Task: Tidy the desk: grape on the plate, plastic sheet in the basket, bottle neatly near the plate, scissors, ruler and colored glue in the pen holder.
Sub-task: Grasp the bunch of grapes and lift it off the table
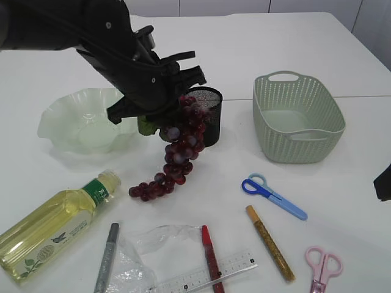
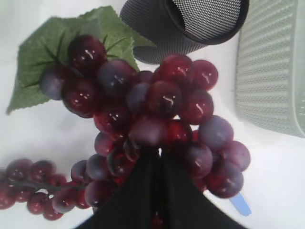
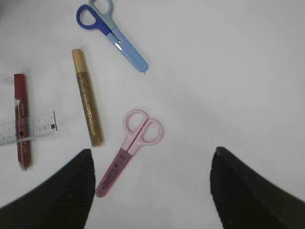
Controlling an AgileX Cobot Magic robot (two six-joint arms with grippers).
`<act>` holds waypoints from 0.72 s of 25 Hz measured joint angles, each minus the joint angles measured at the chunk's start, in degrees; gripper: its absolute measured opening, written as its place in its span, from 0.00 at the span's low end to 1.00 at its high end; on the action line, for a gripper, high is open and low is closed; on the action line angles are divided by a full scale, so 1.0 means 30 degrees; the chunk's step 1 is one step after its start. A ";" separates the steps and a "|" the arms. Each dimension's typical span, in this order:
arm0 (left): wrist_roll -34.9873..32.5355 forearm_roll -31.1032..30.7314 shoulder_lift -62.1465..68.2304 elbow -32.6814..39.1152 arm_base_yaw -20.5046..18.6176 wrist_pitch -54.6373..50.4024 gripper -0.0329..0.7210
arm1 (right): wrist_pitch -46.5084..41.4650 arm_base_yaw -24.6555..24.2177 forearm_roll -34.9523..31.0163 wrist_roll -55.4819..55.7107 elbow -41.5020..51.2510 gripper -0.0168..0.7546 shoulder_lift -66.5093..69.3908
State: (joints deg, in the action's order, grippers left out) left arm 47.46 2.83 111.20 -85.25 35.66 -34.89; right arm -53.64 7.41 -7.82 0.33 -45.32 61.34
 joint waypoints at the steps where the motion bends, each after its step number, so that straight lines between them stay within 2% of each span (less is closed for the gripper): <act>1: 0.0000 -0.0032 -0.0189 0.0000 0.0000 -0.0027 0.04 | 0.0000 0.0000 0.0000 0.0000 0.0000 0.74 0.0000; 5: 0.0000 -0.0266 -0.0947 0.0056 0.0000 -0.0027 0.04 | 0.0079 0.0000 0.0000 0.0000 0.0000 0.74 0.0000; 18: -0.0040 -0.2965 -0.3768 0.0087 -0.0312 0.0502 0.04 | 0.0079 0.0000 0.0000 0.0000 0.0000 0.74 0.0000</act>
State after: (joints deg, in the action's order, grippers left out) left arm 47.34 -6.06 99.89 -84.99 34.72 -33.38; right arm -53.40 7.41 -7.82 0.33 -45.32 61.34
